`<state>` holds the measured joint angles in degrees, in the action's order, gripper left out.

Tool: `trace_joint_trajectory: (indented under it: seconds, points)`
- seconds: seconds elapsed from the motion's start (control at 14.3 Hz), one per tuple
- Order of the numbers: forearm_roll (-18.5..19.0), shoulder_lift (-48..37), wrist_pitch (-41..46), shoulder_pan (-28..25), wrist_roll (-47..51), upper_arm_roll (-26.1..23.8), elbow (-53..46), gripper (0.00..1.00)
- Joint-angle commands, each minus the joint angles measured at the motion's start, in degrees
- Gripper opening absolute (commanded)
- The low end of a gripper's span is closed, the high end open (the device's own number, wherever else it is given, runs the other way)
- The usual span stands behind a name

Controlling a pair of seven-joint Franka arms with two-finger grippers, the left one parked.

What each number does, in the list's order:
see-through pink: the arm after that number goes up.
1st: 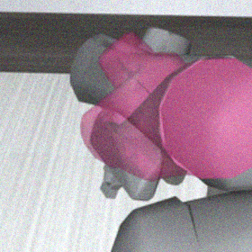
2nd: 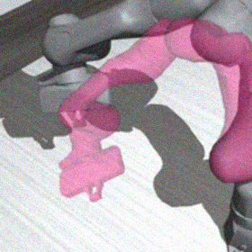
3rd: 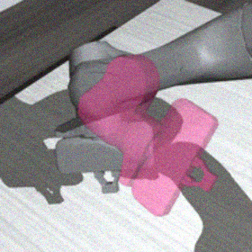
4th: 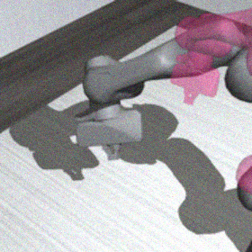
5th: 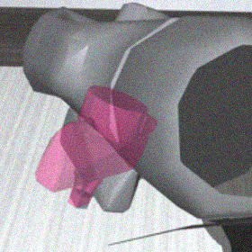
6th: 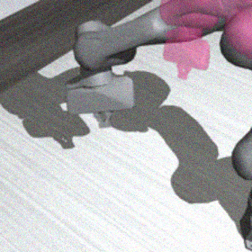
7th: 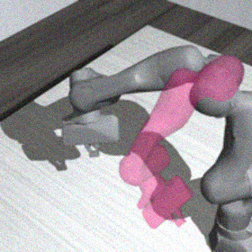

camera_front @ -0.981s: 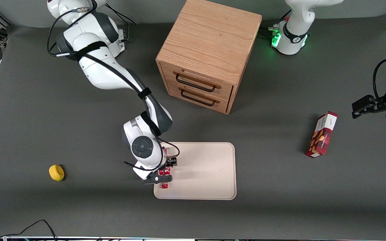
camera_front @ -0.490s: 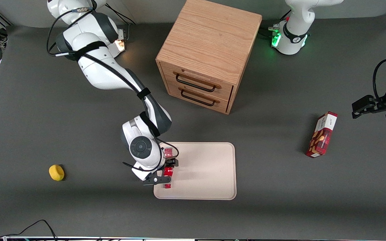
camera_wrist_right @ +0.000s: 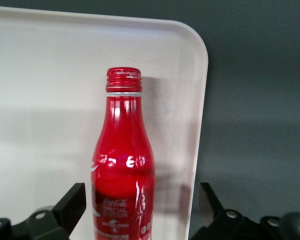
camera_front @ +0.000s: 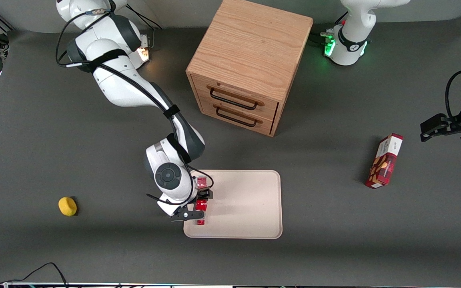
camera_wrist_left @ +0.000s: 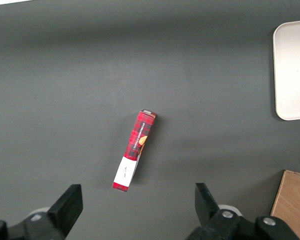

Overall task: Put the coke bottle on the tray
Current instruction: 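Lower the bottle onto the tray and open the right gripper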

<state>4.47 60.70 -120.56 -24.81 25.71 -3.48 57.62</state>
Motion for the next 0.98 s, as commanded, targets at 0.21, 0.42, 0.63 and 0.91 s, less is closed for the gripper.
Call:
trace_joint_trajectory:
  seconds: [0.21,0.42,0.63,0.91]
  points:
    - [0.36,0.39,0.06,0.02,-0.31,-0.03,-1.19,1.00]
    - [0.27,0.12,0.41,0.02,-0.48,-0.03,-1.19,1.00]
    - [-0.08,-2.76,5.22,0.11,-0.05,-0.12,-1.19,1.00]
    - [-3.22,-14.34,17.36,2.65,0.31,-0.82,4.31,1.00]
